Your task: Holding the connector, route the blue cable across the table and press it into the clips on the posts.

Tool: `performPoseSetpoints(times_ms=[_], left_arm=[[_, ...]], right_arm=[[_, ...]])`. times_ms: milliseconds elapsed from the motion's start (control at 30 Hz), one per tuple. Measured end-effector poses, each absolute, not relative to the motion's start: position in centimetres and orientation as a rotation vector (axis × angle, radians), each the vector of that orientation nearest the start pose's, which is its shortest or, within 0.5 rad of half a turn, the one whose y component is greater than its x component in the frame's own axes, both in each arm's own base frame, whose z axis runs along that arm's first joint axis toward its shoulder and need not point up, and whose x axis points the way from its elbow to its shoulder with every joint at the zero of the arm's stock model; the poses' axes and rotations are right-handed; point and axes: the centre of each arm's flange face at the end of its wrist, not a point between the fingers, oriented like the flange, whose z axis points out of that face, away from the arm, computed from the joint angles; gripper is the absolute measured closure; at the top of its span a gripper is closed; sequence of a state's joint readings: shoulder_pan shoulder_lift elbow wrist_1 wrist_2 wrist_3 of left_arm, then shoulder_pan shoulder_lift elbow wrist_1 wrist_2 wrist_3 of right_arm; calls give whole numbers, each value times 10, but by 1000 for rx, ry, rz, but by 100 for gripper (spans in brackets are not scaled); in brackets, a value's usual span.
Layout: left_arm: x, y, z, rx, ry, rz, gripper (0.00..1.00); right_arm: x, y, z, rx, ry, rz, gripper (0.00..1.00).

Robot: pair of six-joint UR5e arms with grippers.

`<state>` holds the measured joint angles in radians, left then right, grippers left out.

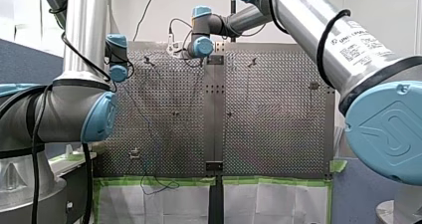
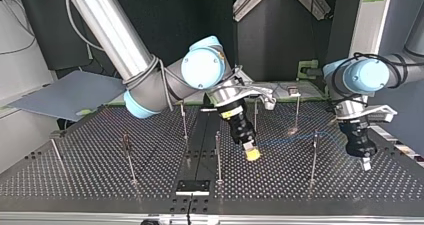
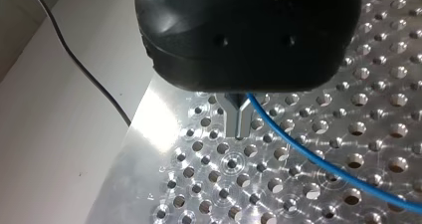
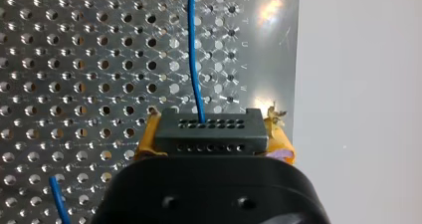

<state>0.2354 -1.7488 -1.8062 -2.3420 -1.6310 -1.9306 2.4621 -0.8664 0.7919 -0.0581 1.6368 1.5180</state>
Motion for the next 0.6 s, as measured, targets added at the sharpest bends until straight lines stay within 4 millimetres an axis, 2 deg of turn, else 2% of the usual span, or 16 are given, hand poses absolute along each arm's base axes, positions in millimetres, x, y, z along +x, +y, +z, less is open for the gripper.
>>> performPoseSetpoints(times_ms=[300,600], left_arm=[[584,2,355,-385,1144,-90,100],[587,1,354,-374,1131,-104,100]], right_arm=[[676,-404,430,1644,-627,1830,100],[664,-424,435,1617,-643,1816,100]])
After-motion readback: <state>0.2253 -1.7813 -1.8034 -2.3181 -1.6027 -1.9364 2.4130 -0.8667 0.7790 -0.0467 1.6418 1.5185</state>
